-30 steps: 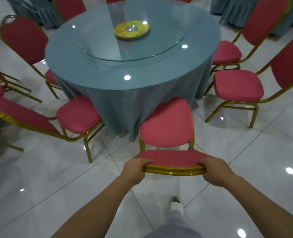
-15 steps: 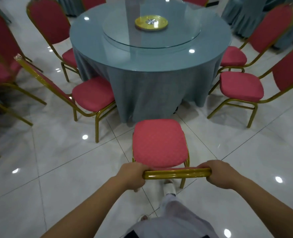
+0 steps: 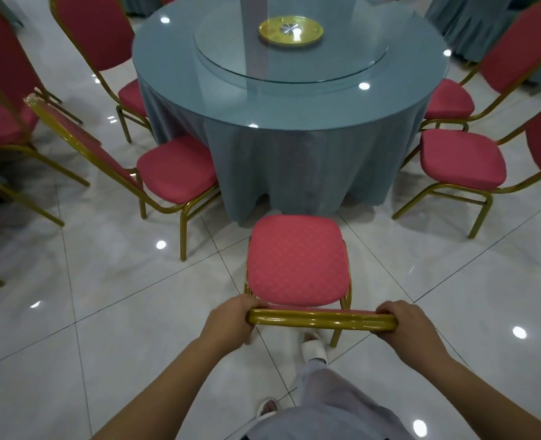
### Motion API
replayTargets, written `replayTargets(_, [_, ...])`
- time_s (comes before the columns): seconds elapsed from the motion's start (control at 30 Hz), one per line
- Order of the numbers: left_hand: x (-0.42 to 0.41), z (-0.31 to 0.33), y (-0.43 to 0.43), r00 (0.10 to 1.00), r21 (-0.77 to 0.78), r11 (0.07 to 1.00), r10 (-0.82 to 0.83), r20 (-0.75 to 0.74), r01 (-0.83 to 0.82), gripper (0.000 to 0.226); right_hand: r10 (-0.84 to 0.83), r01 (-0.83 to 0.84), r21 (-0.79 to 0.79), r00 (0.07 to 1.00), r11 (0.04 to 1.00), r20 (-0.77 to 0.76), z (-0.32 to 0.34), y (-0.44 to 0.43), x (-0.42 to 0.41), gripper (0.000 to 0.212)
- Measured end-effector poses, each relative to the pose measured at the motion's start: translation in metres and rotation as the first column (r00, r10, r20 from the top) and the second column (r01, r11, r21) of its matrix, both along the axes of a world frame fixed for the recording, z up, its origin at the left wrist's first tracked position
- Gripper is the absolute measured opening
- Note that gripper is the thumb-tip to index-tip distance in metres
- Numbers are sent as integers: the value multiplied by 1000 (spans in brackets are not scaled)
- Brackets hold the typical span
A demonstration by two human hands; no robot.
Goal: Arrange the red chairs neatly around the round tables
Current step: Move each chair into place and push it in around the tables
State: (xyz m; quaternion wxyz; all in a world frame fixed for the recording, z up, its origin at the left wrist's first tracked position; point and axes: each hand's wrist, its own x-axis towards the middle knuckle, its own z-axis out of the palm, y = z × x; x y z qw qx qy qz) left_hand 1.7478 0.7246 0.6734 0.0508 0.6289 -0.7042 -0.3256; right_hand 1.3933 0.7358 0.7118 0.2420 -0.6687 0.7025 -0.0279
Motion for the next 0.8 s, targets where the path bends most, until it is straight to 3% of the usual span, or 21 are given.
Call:
replayTargets(0.4, [-36, 12, -172, 995, 75, 993, 89, 51, -93, 14, -6, 7, -22, 1000, 1000, 13, 5, -196, -20, 18])
replayTargets(0.57, [-41, 19, -235, 980, 76, 983, 159, 119, -168, 22, 2, -2, -30, 1000, 1000, 4, -1, -273, -20, 12])
replayTargets(0.7, [-40, 28, -273, 953, 50, 968, 232, 195, -246, 26, 26, -26, -22, 1000, 999, 8, 0, -322, -12, 23])
replayTargets(0.8, [-39, 33, -290, 923, 12, 950, 298, 244, -311, 30, 68, -68, -10, 998, 998, 6, 0, -347, -7, 10])
